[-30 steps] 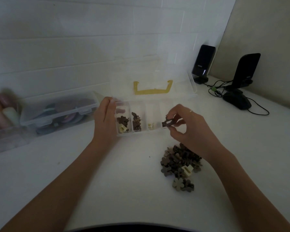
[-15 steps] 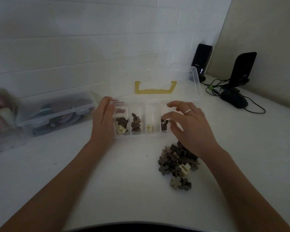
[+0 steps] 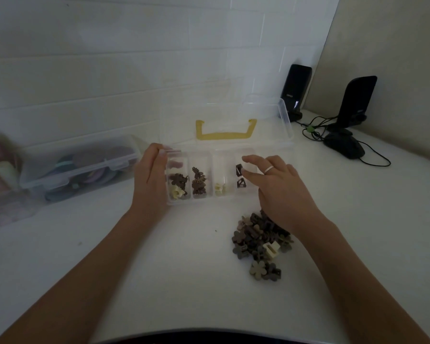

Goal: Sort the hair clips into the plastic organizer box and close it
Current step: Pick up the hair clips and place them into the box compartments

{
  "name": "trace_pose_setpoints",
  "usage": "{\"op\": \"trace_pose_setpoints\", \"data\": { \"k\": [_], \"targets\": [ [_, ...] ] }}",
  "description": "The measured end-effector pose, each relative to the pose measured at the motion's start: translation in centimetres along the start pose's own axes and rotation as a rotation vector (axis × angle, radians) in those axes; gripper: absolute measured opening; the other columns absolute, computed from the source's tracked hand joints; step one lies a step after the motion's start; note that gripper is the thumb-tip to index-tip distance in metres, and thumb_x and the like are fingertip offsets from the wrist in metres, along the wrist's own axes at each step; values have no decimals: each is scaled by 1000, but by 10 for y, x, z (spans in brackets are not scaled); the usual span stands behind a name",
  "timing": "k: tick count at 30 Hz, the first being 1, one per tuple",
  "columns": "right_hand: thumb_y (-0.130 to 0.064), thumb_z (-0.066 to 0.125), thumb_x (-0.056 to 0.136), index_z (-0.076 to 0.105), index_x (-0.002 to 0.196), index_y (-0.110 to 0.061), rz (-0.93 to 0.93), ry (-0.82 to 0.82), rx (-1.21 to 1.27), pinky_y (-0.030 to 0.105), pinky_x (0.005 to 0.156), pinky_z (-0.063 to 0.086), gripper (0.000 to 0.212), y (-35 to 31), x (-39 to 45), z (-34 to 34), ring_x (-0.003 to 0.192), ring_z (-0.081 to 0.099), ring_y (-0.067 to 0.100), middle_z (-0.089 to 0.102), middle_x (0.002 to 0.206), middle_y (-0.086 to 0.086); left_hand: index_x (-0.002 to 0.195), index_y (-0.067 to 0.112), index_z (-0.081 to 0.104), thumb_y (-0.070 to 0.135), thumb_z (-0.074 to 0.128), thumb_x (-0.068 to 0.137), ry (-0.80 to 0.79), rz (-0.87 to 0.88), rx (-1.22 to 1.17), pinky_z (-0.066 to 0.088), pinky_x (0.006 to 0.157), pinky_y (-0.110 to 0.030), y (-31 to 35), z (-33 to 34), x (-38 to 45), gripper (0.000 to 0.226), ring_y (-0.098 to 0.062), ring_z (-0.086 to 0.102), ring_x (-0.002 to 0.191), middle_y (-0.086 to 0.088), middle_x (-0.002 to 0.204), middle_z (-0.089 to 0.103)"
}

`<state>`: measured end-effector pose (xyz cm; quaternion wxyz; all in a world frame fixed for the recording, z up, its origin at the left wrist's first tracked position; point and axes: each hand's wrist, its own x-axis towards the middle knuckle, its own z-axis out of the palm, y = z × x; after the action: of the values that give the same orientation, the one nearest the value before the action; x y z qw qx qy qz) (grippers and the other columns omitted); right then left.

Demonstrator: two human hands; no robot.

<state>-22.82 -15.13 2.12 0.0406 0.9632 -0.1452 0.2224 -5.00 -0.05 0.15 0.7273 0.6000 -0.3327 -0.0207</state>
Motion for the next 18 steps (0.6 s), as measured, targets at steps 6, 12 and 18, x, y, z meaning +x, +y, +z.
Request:
{"op": "trace_pose_setpoints", "data": {
  "k": [6, 12, 18],
  "targets": [
    [10, 55, 73, 69, 109, -14, -1, 8, 56, 38, 80, 40, 45, -2, 1, -3, 114, 51, 30, 54, 135, 3, 80, 24, 51, 24, 36, 96, 0, 20, 5, 53, 58, -24, -2, 0, 1, 23, -18, 64, 77, -14, 93, 56],
    [3, 43, 68, 69, 65, -15, -15, 123, 314, 27, 61, 44, 32, -1, 1, -14, 75, 54, 14, 67, 82, -4, 77, 28, 51, 24, 37, 95, 10, -7, -1, 52, 59, -25, -1, 0, 1, 24, -19, 64, 77, -8, 89, 56],
    [-8, 49, 67, 66, 57, -13, -22, -139, 363, 26, 48, 45, 20, -7, -3, -28, 46, 53, 13, 60, 51, -3, 82, 24, 53, 20, 35, 101, 45, -58, 16, 52, 60, -27, -2, -2, 3, 26, -20, 65, 78, -5, 93, 61]
  ]
}}
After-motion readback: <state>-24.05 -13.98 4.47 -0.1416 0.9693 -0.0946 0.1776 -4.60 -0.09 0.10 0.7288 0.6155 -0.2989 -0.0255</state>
